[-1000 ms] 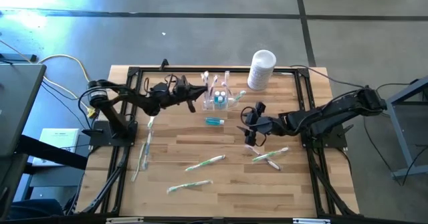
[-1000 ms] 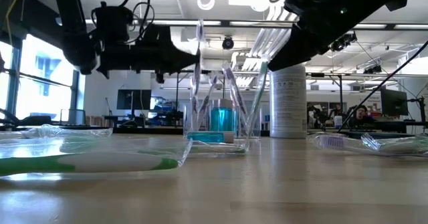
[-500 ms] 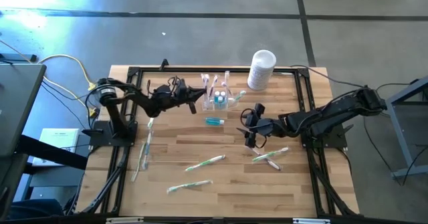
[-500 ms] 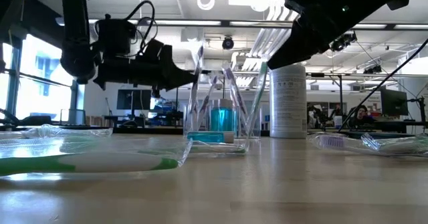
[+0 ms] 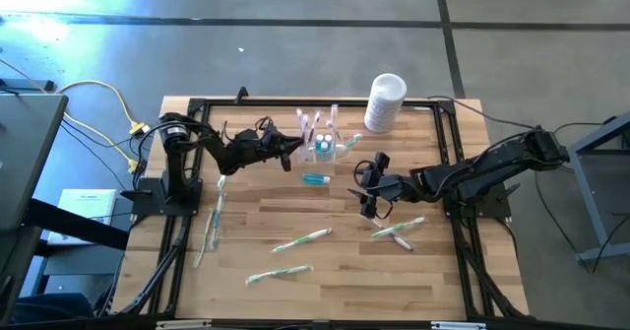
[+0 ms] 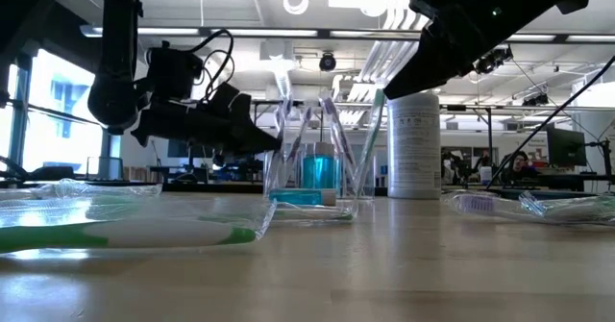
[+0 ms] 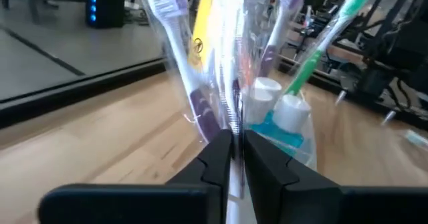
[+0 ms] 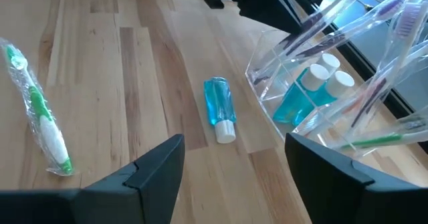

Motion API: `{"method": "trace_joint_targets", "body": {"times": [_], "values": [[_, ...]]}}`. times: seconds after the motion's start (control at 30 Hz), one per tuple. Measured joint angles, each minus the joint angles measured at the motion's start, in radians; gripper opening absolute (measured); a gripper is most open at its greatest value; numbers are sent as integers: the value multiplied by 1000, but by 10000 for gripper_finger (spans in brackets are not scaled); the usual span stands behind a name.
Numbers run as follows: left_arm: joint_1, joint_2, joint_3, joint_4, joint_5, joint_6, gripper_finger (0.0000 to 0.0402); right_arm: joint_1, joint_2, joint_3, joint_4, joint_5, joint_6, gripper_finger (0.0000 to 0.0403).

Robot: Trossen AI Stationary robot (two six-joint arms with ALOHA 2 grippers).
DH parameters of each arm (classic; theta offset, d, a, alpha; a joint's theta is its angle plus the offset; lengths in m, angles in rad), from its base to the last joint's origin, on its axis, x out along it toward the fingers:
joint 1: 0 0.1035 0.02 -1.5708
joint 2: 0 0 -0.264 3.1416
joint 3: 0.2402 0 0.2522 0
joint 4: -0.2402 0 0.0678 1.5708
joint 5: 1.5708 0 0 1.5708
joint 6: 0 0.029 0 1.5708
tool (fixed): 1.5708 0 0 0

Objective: Pick & Place toothbrushing station
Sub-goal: Put the left purple toothbrush into the transparent organizer, then put the blue mouthwash into the transparent organizer

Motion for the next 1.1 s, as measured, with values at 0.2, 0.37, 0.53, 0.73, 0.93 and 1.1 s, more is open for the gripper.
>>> {"method": "trace_joint_targets", "body": {"times": [0.2,0.37,0.53,0.73,0.93,1.1], "values": [[0,0,0,3,47,-9,88,0,0,0,0,0,0,252],[0,-1,0,5,66,-14,146,0,0,0,-1,0,0,252],[1,-1,0,4,163,-18,178,0,0,0,-3,0,0,252],[0,-31,-2,-31,200,70,179,0,0,0,-17,0,0,252],[1,-145,-3,-228,128,161,179,0,0,0,-17,0,2,252],[1,-298,-2,-460,44,256,179,0,0,0,-17,0,3,252]]}}
